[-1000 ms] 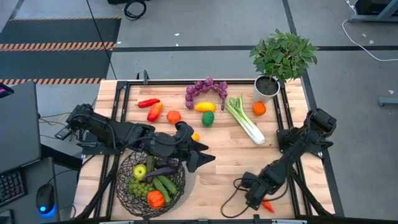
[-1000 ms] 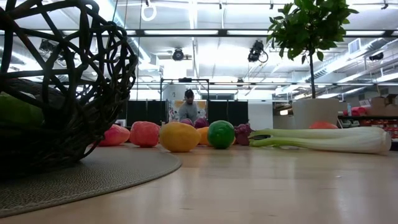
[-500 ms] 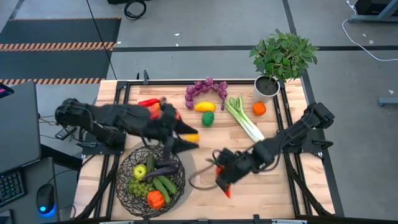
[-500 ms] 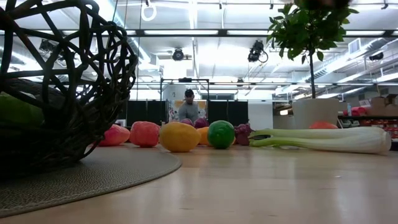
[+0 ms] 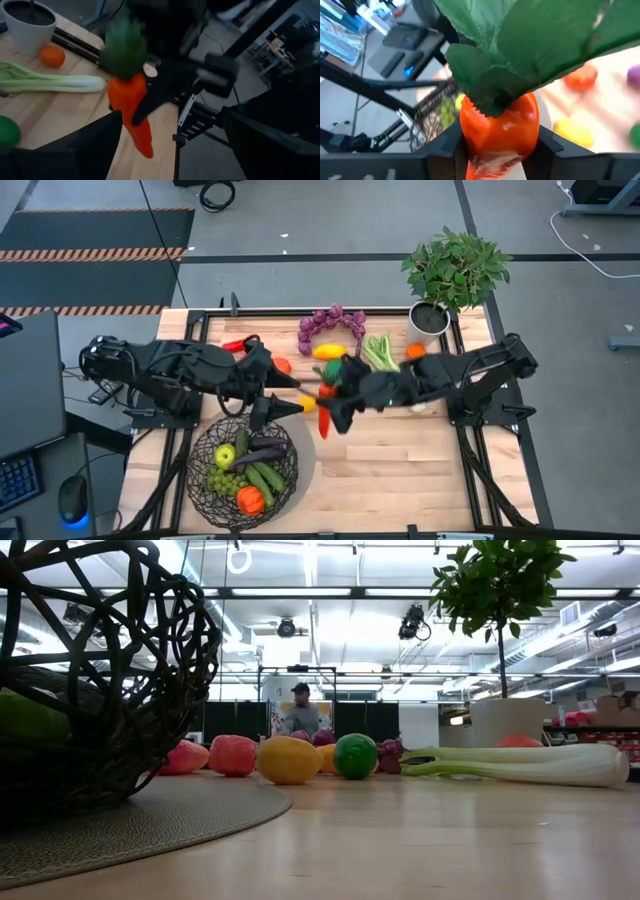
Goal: Build produce basket
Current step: Put the orange carrot into the black basket
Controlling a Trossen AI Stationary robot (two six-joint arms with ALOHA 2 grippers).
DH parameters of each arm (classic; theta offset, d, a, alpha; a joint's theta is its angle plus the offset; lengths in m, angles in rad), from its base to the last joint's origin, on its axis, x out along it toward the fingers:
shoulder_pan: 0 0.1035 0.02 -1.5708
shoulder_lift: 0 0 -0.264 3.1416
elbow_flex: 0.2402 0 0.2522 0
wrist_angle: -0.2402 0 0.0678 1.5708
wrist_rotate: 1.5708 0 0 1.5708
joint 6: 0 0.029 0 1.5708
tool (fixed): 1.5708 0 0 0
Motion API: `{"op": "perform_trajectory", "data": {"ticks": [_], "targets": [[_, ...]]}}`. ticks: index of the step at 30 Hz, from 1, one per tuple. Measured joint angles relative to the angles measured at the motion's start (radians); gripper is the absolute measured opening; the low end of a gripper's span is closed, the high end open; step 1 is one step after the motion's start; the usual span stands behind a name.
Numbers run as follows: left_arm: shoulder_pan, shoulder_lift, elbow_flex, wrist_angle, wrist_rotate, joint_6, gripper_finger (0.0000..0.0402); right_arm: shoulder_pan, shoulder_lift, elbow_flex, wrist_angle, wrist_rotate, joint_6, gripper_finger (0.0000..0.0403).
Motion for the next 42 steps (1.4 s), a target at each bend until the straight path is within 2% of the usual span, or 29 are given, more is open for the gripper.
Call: {"op": "perform_trajectory", "data": {"ticks": [4, 7, 11, 22, 30, 36, 42], "targets": [[-0.003, 0.010, -0.010, -0.007, -0.104, -0.057, 0.0355, -0.044, 0.000, 0.082, -0.005, -0.011, -0.093, 0.0145], [-0.005, 0.032, -0.009, 0.006, -0.142, -0.075, 0.0355, -0.076, 0.000, 0.120, -0.006, -0.016, -0.123, 0.0145], [-0.006, 0.074, -0.009, 0.029, -0.166, -0.071, 0.0355, -0.108, 0.000, 0.143, -0.004, -0.027, -0.106, 0.0145], [0.026, 0.178, -0.010, 0.076, -0.232, -0.075, 0.0355, -0.129, 0.000, 0.143, 0.072, -0.160, -0.131, 0.0146], [0.051, 0.199, -0.009, 0.083, -0.238, -0.123, 0.0348, -0.132, 0.001, 0.143, 0.065, -0.248, -0.170, 0.0149], [0.051, 0.199, -0.009, 0.083, -0.263, -0.124, 0.0289, -0.155, 0.001, 0.143, 0.036, -0.277, -0.166, 0.0174], [0.045, 0.199, -0.009, 0.083, -0.265, -0.130, 0.0192, -0.181, 0.001, 0.142, -0.019, -0.281, -0.174, 0.0201]]}}
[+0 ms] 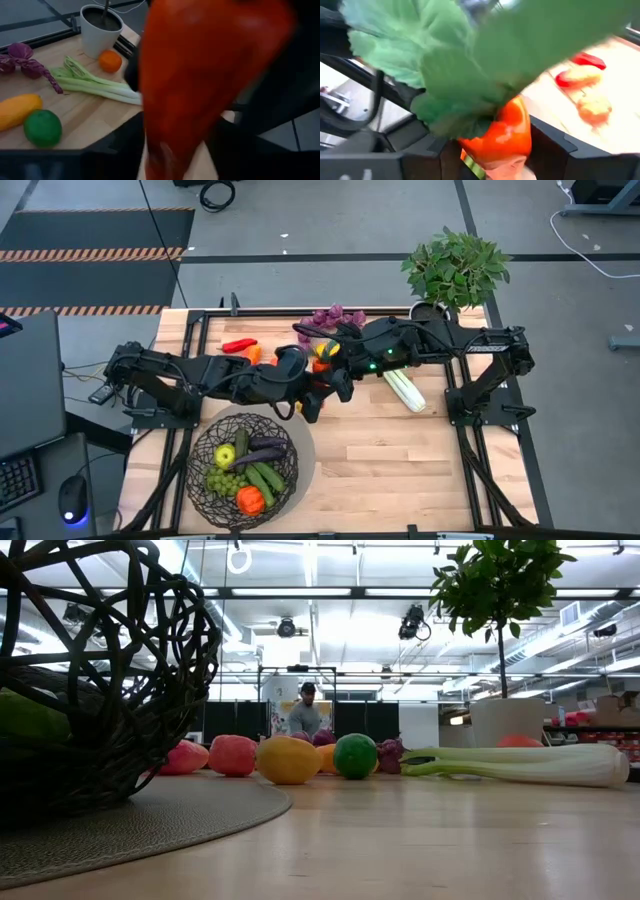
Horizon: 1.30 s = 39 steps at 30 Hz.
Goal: Build produce basket
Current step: Put the orange carrot into the black basket
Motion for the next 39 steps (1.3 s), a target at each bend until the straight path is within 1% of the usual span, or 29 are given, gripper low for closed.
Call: {"op": "perform_trajectory", "data": {"ticks": [4, 6, 8, 11, 16, 22, 25, 29, 32, 35, 39], "targets": [[-0.006, 0.000, 0.000, -0.004, 0.000, -0.002, 0.0128, -0.018, 0.000, 0.000, -0.041, 0.000, -0.023, 0.0207], [-0.006, 0.000, 0.000, -0.006, 0.000, -0.002, 0.0104, -0.026, 0.000, 0.000, -0.049, -0.001, -0.025, 0.0208], [-0.008, 0.000, 0.000, -0.008, -0.002, -0.003, 0.0092, -0.033, 0.000, 0.000, -0.051, -0.002, -0.025, 0.0208], [-0.009, 0.000, 0.000, -0.010, -0.003, -0.004, 0.0092, -0.038, 0.000, 0.000, -0.050, -0.004, -0.039, 0.0208], [-0.009, -0.001, 0.000, -0.036, 0.000, -0.014, 0.0108, -0.042, -0.002, -0.001, -0.059, -0.003, -0.044, 0.0209], [-0.014, -0.029, 0.000, -0.215, 0.024, -0.097, 0.0103, -0.062, -0.030, -0.001, -0.100, 0.014, -0.050, 0.0222], [-0.031, -0.048, 0.001, -0.300, 0.027, -0.139, 0.0103, -0.074, -0.044, -0.001, -0.161, 0.019, -0.063, 0.0233], [-0.087, -0.063, 0.001, -0.393, 0.033, -0.178, 0.0110, -0.080, -0.063, -0.001, -0.251, 0.015, -0.069, 0.0243], [-0.154, -0.061, 0.001, -0.462, 0.039, -0.220, 0.0112, -0.080, -0.073, -0.001, -0.306, 0.030, -0.070, 0.0247], [-0.214, -0.057, 0.001, -0.528, 0.041, -0.299, 0.0110, -0.080, -0.075, -0.001, -0.342, 0.037, -0.070, 0.0248], [-0.289, -0.054, 0.001, -0.685, 0.037, -0.443, 0.0109, -0.066, -0.077, -0.001, -0.364, 0.036, -0.061, 0.0247]]}}
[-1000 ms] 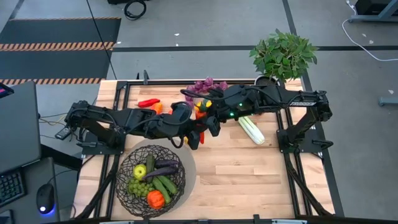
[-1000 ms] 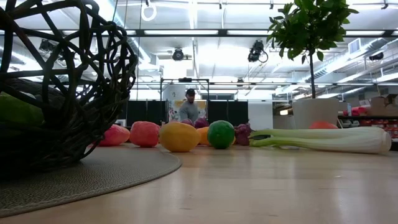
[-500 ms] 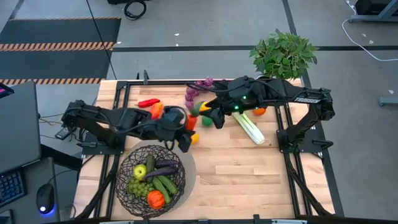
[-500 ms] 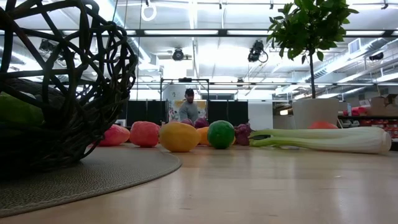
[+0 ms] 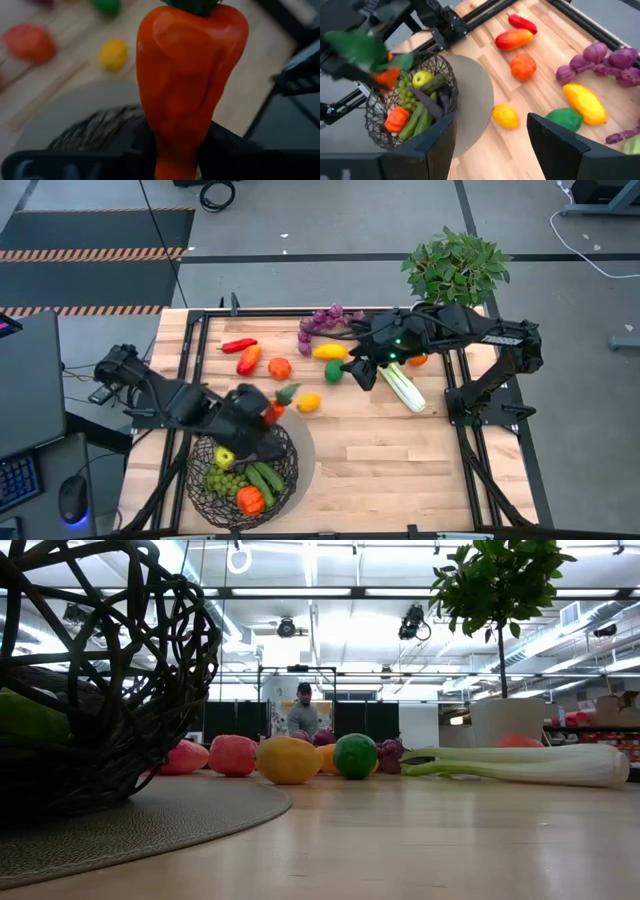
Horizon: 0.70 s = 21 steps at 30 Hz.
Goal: Build produce basket
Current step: Put the orange carrot into the black basket
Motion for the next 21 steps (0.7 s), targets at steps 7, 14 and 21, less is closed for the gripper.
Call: {"op": "perform_trajectory", "data": {"ticks": [7, 14, 21], "targets": [[-0.108, -0.001, 0.000, -0.171, 0.063, -0.230, 0.0133, 0.017, 0.000, 0.000, -0.005, -0.001, 0.046, 0.0248], [-0.132, 0.000, 0.000, -0.145, 0.109, -0.205, 0.0158, 0.016, 0.000, 0.000, -0.006, -0.002, 0.118, 0.0246], [-0.124, 0.029, 0.000, -0.122, 0.119, -0.279, 0.0160, 0.016, 0.000, 0.000, -0.007, 0.044, 0.145, 0.0246]]}}
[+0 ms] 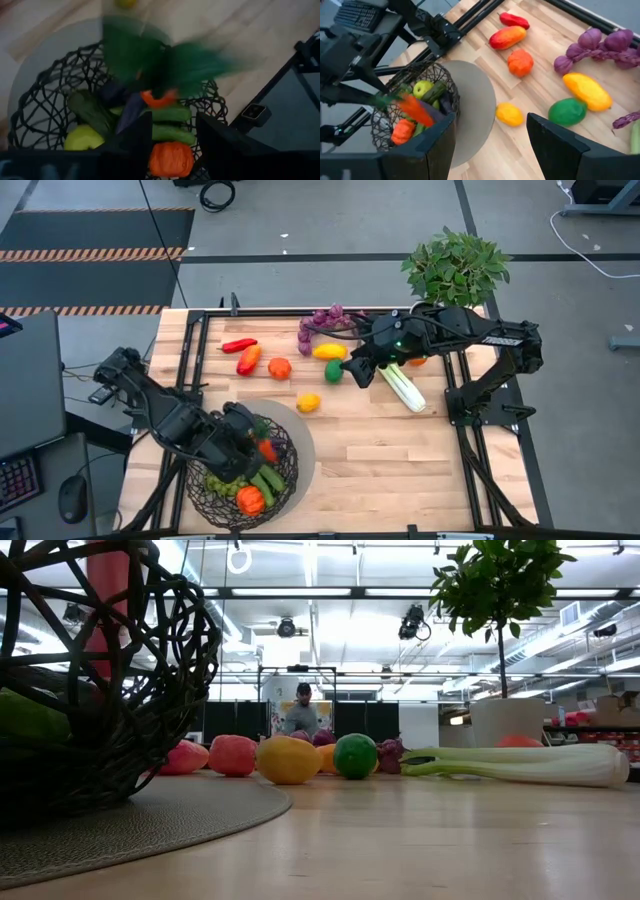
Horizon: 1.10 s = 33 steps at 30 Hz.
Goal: Build produce basket
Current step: Put the orange carrot into the black basket, then put the yellow lemon into the black basket
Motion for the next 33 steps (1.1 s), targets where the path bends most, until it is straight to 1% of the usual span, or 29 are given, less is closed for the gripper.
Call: {"op": "perform_trajectory", "data": {"ticks": [3, 6, 9, 14, 18, 22, 26, 28, 30, 33], "targets": [[0.000, 0.023, 0.000, 0.000, 0.068, -0.008, 0.0179, 0.000, 0.000, 0.000, 0.000, 0.007, -0.011, 0.0246], [-0.002, 0.055, 0.000, 0.000, 0.148, -0.008, 0.0206, 0.000, 0.000, 0.000, 0.000, 0.007, -0.035, 0.0246], [-0.014, 0.073, 0.000, 0.000, 0.193, -0.008, 0.0234, 0.000, 0.000, 0.000, 0.000, 0.007, -0.055, 0.0246], [-0.019, 0.081, -0.001, -0.001, 0.187, -0.006, 0.0261, 0.000, 0.001, 0.000, -0.001, 0.017, -0.087, 0.0246], [0.005, 0.081, -0.001, -0.056, 0.119, 0.005, 0.0264, 0.000, 0.001, 0.000, -0.013, 0.032, -0.112, 0.0246], [0.077, 0.078, -0.001, -0.095, 0.074, 0.055, 0.0258, 0.000, 0.001, 0.000, -0.049, 0.032, -0.125, 0.0246], [0.181, 0.076, -0.001, -0.110, -0.017, 0.141, 0.0251, 0.002, 0.002, 0.000, -0.103, 0.052, -0.143, 0.0246], [0.243, 0.076, -0.001, -0.102, -0.035, 0.205, 0.0248, 0.006, 0.004, 0.000, -0.119, 0.056, -0.144, 0.0246], [0.310, 0.075, -0.001, -0.050, -0.026, 0.297, 0.0245, 0.015, 0.004, 0.000, -0.141, 0.056, -0.147, 0.0246], [0.402, 0.075, -0.001, 0.109, 0.024, 0.459, 0.0243, 0.029, 0.004, 0.000, -0.185, 0.059, -0.182, 0.0247]]}}
